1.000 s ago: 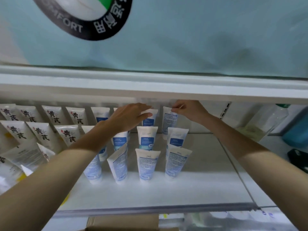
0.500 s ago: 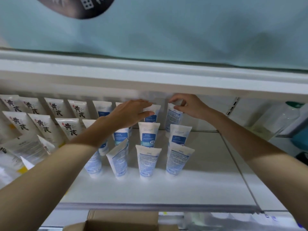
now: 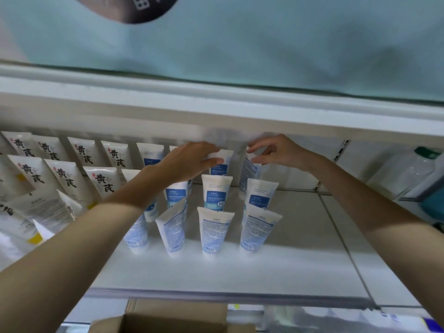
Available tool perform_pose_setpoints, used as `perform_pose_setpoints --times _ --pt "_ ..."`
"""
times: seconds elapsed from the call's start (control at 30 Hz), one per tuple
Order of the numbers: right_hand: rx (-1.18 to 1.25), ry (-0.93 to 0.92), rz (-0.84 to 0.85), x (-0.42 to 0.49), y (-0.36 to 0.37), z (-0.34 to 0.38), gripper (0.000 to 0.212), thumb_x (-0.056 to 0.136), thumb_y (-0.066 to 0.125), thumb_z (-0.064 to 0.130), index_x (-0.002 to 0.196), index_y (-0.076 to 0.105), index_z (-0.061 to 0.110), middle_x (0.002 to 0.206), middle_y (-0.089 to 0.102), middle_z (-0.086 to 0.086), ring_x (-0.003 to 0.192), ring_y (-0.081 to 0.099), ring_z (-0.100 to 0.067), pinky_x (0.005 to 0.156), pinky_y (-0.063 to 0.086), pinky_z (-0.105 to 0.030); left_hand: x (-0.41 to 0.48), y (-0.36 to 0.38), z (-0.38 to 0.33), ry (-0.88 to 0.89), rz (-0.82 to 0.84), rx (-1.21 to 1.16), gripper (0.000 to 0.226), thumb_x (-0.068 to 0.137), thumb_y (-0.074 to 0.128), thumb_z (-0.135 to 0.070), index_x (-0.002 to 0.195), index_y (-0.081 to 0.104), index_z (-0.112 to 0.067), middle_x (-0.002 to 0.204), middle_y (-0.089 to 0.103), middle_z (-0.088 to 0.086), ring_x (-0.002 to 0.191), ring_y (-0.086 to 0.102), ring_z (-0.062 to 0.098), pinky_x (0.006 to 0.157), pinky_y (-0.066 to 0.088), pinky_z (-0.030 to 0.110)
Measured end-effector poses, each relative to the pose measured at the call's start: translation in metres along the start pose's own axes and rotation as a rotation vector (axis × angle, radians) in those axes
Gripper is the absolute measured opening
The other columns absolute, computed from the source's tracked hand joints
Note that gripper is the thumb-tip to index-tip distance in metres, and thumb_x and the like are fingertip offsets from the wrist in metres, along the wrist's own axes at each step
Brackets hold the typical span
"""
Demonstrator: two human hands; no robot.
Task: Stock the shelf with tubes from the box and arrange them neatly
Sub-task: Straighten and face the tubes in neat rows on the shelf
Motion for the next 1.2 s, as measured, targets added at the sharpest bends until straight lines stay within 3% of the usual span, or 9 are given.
perform_pose_setpoints --times 0.17,0.37,0.43,0.53,0.63,0.77,0.93,1.07,1.2 --pt "0.050 -0.023 0.049 -0.002 -0.003 0.002 0.028 0.076 0.075 0.030 0.101 0.066 0.039 0.118 0.057 0.024 0.095 0.064 -0.011 0.087 0.046 -0.024 0.001 0.000 0.002 0.002 0.014 0.035 0.046 0.096 0.045 -0.040 0.132 0.051 -0.013 0.138 0.052 0.004 0.118 0.054 0.023 0.091 0.037 0.026" --pt "0.034 -0.009 0.088 -0.008 -0.006 0.005 0.038 0.079 0.074 0.022 0.113 0.062 0.033 0.109 0.054 0.029 0.092 0.063 -0.006 0.094 0.046 -0.029 0.001 0.000 0.003 -0.004 0.022 0.027 0.047 0.096 0.043 -0.040 0.133 0.050 -0.013 0.139 0.050 0.004 0.122 0.051 0.023 0.098 0.039 0.032" --pt "0.026 -0.008 0.089 -0.009 -0.006 0.007 0.039 0.076 0.076 0.027 0.112 0.063 0.035 0.117 0.055 0.023 0.095 0.064 -0.009 0.097 0.047 -0.033 0.001 0.000 0.002 -0.002 0.015 0.028 0.044 0.098 0.042 -0.037 0.134 0.049 -0.013 0.139 0.050 0.005 0.122 0.051 0.024 0.099 0.039 0.035" --pt "-0.023 0.011 0.035 -0.009 -0.003 0.006 0.047 0.055 0.076 0.058 0.099 0.065 0.048 0.116 0.064 0.007 0.096 0.064 -0.014 0.096 0.048 -0.041 0.007 -0.003 0.003 -0.027 0.002 -0.004 0.041 0.098 0.045 -0.030 0.135 0.049 -0.013 0.136 0.053 0.008 0.119 0.053 0.026 0.098 0.040 0.036" --pt "-0.006 -0.024 -0.052 -0.005 0.003 0.005 0.036 0.054 0.077 0.057 0.087 0.067 0.044 0.105 0.066 0.002 0.087 0.066 -0.016 0.090 0.052 -0.043 0.017 -0.007 0.004 -0.087 0.014 -0.056 0.038 0.095 0.051 -0.028 0.131 0.054 -0.013 0.132 0.056 0.008 0.119 0.054 0.027 0.102 0.040 0.039" --pt "-0.022 -0.088 -0.157 0.000 0.011 0.007 0.021 0.073 0.078 0.032 0.077 0.059 0.037 0.090 0.057 0.013 0.077 0.056 -0.010 0.069 0.051 -0.029 0.028 -0.006 0.000 -0.101 0.046 -0.070 0.031 0.092 0.057 -0.022 0.122 0.062 -0.013 0.126 0.061 0.006 0.110 0.057 0.024 0.094 0.041 0.033" --pt "-0.052 -0.125 -0.319 0.003 0.016 -0.002 0.022 0.072 0.079 0.031 0.068 0.058 0.026 0.073 0.051 0.012 0.066 0.047 -0.002 0.059 0.039 -0.010 0.035 -0.001 -0.002 -0.114 0.032 -0.092 0.028 0.088 0.062 -0.015 0.115 0.066 -0.013 0.121 0.064 0.004 0.108 0.058 0.022 0.089 0.038 0.026" --pt "-0.008 -0.128 -0.384 0.003 0.020 -0.010 0.031 0.076 0.077 0.027 0.073 0.063 0.000 0.067 0.051 0.004 0.058 0.050 -0.006 0.051 0.046 -0.014 0.037 0.001 -0.003 -0.125 0.027 -0.094 0.024 0.087 0.062 -0.013 0.111 0.068 -0.010 0.116 0.066 0.007 0.106 0.058 0.024 0.092 0.041 0.033" --pt "0.033 -0.099 -0.372 0.003 0.018 -0.015 0.032 0.078 0.075 0.023 0.081 0.065 -0.007 0.070 0.055 -0.001 0.059 0.054 -0.005 0.051 0.046 -0.009 0.039 0.001 -0.002 -0.158 0.025 -0.122 0.025 0.089 0.060 -0.011 0.113 0.066 -0.009 0.117 0.065 0.008 0.108 0.058 0.025 0.090 0.040 0.031"
Point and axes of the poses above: each hand's wrist, its own x-axis towards the middle knuckle, its own y-axis out of the palm, z = x × y, the point moved 2 cm from there along x, towards the middle knuckle
